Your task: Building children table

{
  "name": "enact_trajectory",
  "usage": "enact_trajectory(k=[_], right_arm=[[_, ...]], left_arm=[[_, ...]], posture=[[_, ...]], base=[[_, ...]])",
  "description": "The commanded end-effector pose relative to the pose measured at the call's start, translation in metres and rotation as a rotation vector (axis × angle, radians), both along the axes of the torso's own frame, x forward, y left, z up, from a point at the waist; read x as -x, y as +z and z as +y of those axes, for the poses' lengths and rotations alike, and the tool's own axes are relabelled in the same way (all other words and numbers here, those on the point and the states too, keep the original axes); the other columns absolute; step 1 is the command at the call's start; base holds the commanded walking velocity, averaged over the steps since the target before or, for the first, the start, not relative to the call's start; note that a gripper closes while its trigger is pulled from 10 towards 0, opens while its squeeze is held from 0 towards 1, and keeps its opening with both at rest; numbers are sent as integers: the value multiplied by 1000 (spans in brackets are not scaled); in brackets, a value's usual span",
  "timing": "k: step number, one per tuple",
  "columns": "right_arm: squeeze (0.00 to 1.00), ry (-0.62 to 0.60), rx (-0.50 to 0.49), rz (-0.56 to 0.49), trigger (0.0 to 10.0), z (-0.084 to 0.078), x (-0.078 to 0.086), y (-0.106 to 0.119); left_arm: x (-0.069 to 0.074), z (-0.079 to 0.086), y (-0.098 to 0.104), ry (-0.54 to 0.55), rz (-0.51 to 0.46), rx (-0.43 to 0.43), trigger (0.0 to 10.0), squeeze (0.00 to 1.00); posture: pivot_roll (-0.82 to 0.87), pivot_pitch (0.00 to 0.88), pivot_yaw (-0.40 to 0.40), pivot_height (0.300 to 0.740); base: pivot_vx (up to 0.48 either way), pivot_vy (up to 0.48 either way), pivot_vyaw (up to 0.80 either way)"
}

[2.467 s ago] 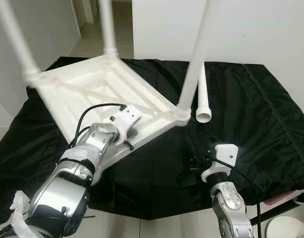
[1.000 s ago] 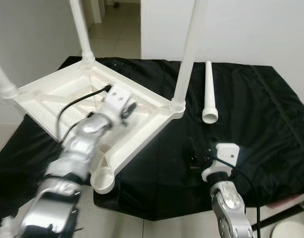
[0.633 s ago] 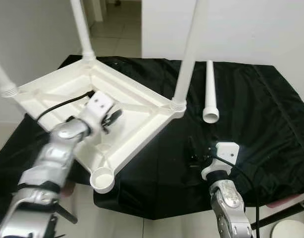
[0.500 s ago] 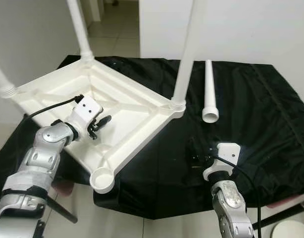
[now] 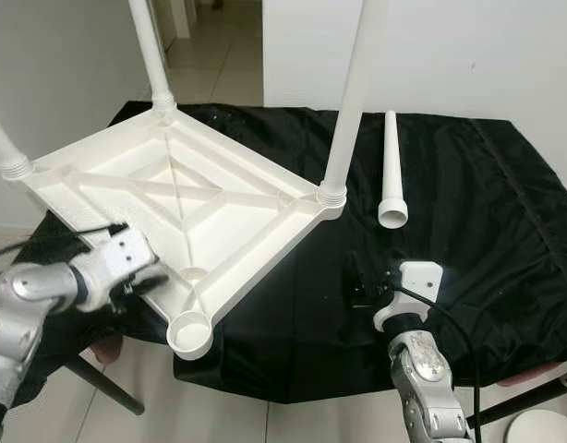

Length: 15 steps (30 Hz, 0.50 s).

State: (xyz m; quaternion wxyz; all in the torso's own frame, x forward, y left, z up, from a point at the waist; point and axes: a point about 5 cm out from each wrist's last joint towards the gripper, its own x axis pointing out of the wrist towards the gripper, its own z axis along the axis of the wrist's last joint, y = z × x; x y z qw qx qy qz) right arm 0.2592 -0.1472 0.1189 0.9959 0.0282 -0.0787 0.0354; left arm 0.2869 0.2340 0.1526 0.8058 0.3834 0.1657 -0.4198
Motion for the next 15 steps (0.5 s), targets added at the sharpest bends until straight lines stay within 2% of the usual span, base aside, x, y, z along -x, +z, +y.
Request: enact_trajectory(k=[1,5,6,14,15], right_arm=[[0,-3,2,9,10000,-2,0,-2],[0,-1,4,9,10000,-3,0,-2],[0,-2,4,10,10000,-3,0,-3],[0,-2,4,10,10000,-3,0,-3],[0,-3,7,10,10000,-3,1,-3]], left_arm=[[6,3,-11,-14,45,-73,10000,0],[10,0,-19,-20,67,-96,10000,0],[12,-6,-20,-32,70,-95,10000,0],[12,-6,-20,-32,70,-95,10000,0],[13,-12,-22,-46,72,-88,10000,0]], posture=[[31,43,12,740],[28,46,12,740],[28,46,12,740],[28,46,12,740],[28,46,12,740]], base=[[0,0,0],[0,0,0],[0,0,0],[0,0,0],[0,0,0]])
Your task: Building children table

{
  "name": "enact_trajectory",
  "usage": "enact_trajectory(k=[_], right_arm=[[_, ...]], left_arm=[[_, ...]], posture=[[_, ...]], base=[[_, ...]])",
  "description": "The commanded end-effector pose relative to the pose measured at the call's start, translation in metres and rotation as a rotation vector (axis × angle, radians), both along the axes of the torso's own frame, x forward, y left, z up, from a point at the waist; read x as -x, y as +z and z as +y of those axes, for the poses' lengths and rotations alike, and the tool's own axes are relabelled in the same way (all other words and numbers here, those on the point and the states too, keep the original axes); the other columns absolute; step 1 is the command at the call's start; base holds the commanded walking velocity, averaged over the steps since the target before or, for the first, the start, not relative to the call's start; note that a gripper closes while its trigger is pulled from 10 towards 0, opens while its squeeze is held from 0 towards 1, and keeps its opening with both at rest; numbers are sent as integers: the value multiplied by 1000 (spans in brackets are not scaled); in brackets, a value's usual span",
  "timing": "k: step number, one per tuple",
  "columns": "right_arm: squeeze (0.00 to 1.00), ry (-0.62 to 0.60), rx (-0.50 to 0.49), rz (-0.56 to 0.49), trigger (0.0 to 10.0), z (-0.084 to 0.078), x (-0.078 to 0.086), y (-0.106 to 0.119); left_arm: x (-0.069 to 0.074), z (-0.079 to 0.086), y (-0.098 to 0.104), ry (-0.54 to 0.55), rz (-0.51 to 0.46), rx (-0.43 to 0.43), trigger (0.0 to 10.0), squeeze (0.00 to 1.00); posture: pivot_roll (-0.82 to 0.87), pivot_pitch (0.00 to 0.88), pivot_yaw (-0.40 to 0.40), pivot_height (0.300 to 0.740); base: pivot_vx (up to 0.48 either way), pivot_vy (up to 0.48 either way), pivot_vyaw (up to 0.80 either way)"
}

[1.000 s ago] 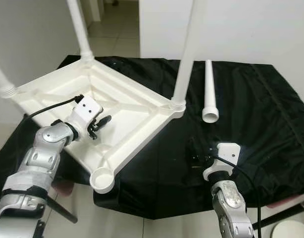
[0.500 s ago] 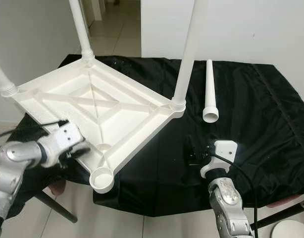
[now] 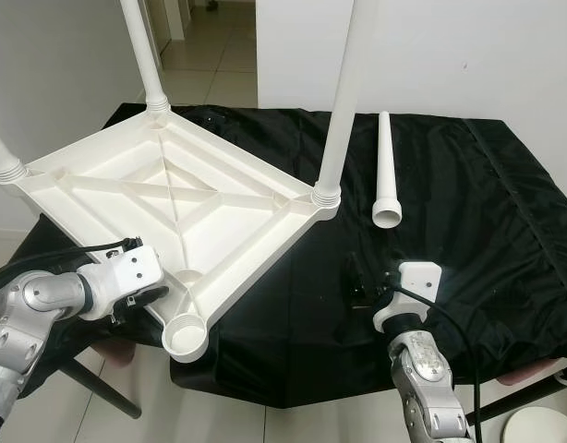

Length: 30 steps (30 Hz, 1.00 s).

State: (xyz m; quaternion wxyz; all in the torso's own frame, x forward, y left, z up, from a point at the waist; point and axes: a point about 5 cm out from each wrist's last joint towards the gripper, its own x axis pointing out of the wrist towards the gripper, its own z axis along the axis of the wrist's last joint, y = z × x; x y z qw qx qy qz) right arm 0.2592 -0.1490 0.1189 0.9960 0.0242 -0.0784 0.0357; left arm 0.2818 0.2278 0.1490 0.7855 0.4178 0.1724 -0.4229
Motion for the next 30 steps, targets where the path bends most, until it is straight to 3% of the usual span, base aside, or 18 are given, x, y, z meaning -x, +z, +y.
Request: enact_trajectory(k=[1,2,3,4,7,11,19,24,30], right_arm=[[0,-8,0,9,10000,-2,1,-3],[0,-8,0,9,10000,-2,1,-3],[0,-12,0,8,10000,-2,2,-2],[0,-12,0,8,10000,-2,2,-2],[0,-17,-2,5,10000,-2,2,-2],[0,-17,-2,6,10000,-1,2,-3],[0,-13,-1,8,10000,0,2,-4],[0,-15,-2,6,10000,1,2,-4],[0,-14,-3,7,10000,2,1,-5]], left_arm=[[4,-26,-17,-45,59,39,10000,0],[4,-26,-17,-45,59,39,10000,0],[2,-42,-15,-66,41,80,10000,0],[2,-42,-15,-66,41,80,10000,0],[-4,-70,-10,-94,-2,149,10000,0],[-8,-81,-6,-96,-22,177,10000,0],[-17,-90,6,-94,-77,196,10000,0],[-23,-83,9,-92,-89,170,10000,0],[-27,-70,20,-132,-60,205,10000,0]], posture=[[8,41,25,740],[8,41,25,740],[8,41,25,740],[8,41,25,740],[-3,35,34,740],[-6,32,35,740],[-11,22,43,740],[-12,13,48,740],[-2,6,49,740]], base=[[0,0,0],[0,0,0],[0,0,0],[0,0,0],[0,0,0],[0,0,0],[0,0,0],[0,0,0],[0,0,0]])
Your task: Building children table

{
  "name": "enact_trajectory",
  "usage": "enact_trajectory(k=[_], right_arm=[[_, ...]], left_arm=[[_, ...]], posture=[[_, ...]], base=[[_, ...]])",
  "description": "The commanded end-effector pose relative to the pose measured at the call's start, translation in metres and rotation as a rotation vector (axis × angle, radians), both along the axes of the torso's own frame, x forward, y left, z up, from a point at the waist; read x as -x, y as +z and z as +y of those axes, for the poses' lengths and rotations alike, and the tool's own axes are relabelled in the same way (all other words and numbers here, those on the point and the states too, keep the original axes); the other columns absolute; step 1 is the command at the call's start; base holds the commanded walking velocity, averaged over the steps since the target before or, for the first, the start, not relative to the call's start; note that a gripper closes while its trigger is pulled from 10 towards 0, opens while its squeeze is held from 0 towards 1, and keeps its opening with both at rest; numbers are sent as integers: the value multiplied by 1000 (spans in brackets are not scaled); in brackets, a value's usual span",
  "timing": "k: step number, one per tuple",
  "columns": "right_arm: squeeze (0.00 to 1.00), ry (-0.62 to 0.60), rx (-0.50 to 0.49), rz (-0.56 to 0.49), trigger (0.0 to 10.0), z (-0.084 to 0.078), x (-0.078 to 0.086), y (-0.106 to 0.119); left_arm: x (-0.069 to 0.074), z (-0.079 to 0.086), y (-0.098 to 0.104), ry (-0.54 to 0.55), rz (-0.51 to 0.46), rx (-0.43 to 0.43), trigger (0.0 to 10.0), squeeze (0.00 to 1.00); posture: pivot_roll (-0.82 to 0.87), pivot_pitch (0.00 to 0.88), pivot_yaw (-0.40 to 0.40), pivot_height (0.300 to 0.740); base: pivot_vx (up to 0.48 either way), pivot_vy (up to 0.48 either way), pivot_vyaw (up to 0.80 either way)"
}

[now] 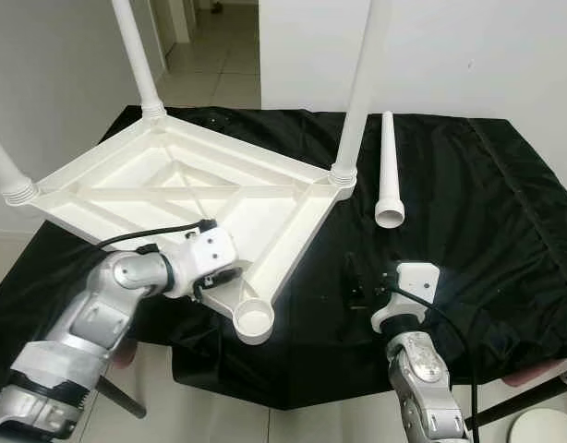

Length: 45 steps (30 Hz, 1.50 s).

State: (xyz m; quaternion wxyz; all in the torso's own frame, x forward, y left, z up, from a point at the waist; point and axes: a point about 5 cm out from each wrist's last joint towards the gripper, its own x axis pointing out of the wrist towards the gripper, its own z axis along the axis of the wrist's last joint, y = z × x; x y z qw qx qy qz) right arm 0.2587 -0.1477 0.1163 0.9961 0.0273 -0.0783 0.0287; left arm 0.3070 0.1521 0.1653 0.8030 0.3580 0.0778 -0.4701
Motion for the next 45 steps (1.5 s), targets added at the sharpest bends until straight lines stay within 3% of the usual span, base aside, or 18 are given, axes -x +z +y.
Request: enact_trajectory(k=[1,2,6,10,11,12,19,26,30,31,32,36,38,45], right_arm=[[0,0,4,6,10000,1,0,-3],[0,3,4,7,10000,2,-1,-3],[0,9,3,4,10000,3,-3,-3],[0,9,3,1,10000,4,-3,-3],[0,9,2,0,10000,4,-3,-3],[0,8,2,-1,10000,4,-3,-3],[0,13,3,-3,10000,4,-4,-2],[0,17,13,-15,10000,3,-8,2],[0,15,15,-17,10000,2,-9,3],[0,12,17,-20,10000,2,-9,4],[0,12,16,-21,10000,2,-9,4],[0,11,16,-21,10000,2,-8,4],[0,-2,14,-21,10000,1,-7,4],[0,-16,13,-20,10000,0,-7,4]], left_arm=[[-1,5,3,-14,4,-1,10000,0],[-3,11,4,-43,40,-17,10000,1000],[-9,22,2,-103,88,-106,10000,1000],[-18,24,1,-106,63,-166,10000,1000],[-21,23,0,-102,56,-174,10000,780],[-24,23,0,-94,50,-181,10000,0],[-42,19,0,-17,20,-171,10000,0],[-60,14,-4,33,12,-222,10000,0],[-63,10,-8,18,28,-251,10000,0],[-62,8,-16,-43,65,-314,10000,0],[-61,7,-18,-59,80,-321,10000,0],[-60,7,-19,-68,88,-324,10000,0],[-60,5,-28,-57,140,-335,10000,0],[-61,-2,-30,-63,138,-331,10000,0]], posture=[[-2,6,49,740],[3,0,50,740],[4,0,53,740],[-2,0,54,740],[-2,0,55,740],[-2,0,55,740],[-7,0,47,740],[-13,0,41,740],[-17,6,43,740],[-25,14,46,740],[-25,14,46,740],[-25,14,46,740],[-36,20,55,740],[-46,25,59,740]], base=[[0,0,0],[0,0,0],[0,0,0],[0,0,0],[0,0,0],[0,0,0],[0,0,0],[0,0,0],[0,0,0],[0,0,0],[0,0,0],[0,0,0],[0,0,0],[0,0,0]])
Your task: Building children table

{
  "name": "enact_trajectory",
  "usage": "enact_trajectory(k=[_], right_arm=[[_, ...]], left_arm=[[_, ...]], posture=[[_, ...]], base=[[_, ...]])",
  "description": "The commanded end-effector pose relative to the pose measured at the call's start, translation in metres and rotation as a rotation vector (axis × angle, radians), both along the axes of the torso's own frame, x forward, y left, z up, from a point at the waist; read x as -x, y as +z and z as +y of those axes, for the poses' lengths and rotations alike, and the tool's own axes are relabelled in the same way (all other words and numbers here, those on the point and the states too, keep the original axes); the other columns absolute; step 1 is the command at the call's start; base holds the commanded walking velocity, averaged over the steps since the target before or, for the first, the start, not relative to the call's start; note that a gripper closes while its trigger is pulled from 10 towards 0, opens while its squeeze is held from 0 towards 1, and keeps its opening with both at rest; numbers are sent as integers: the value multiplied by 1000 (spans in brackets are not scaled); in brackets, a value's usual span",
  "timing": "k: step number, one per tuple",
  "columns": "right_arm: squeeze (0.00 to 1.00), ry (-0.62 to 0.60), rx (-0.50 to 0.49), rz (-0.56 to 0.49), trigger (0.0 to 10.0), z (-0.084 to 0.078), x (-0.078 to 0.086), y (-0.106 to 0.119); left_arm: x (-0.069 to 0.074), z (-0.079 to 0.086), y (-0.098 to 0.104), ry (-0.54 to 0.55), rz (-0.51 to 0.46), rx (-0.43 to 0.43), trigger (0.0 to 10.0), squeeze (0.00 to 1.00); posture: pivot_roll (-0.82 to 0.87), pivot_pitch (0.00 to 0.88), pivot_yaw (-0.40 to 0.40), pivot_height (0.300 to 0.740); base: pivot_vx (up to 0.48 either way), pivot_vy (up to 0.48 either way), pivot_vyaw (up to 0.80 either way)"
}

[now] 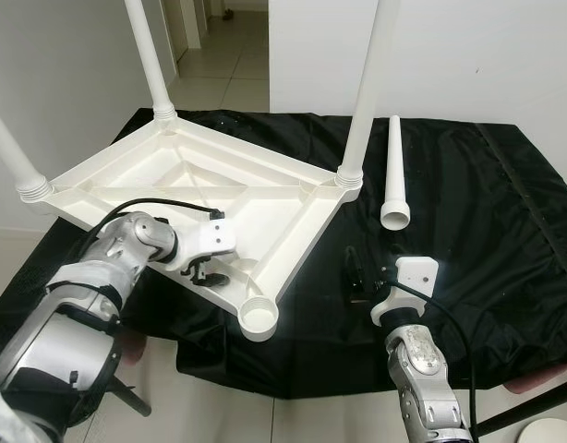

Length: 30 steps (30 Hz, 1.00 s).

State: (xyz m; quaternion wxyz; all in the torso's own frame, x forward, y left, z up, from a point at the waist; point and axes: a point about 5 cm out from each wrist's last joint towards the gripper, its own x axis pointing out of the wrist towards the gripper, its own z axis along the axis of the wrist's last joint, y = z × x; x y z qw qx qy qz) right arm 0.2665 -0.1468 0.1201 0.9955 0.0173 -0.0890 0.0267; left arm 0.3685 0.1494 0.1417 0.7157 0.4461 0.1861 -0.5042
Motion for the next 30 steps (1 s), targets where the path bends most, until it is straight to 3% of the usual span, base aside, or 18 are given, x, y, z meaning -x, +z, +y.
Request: enact_trajectory(k=[1,7,8,9,15,20,30], right_arm=[[0,-10,-6,2,10000,-1,1,0],[0,-12,-6,2,10000,-1,0,0],[0,-11,-5,4,10000,-1,0,0],[0,-12,-6,5,10000,-1,0,0],[0,-14,-4,6,10000,-2,1,0],[0,-12,-4,10,10000,-1,0,-1],[0,-6,-9,11,10000,2,-2,-1]], left_arm=[[1,1,-6,9,6,-30,10000,0],[2,-8,-5,-17,44,29,10000,0],[3,-10,-8,-36,46,33,2118,0],[5,-11,-10,-53,54,38,0,0],[11,-14,-15,-100,89,58,0,0],[23,-29,-15,-219,152,149,0,0],[33,-45,-13,-304,172,215,0,0]], posture=[[-46,25,59,740],[-44,29,57,740],[-44,29,57,740],[-47,30,57,740],[-46,30,55,740],[-42,30,53,740],[-31,30,56,740]], base=[[0,0,0],[0,0,0],[0,0,0],[0,0,0],[0,0,0],[0,0,0],[0,0,0]])
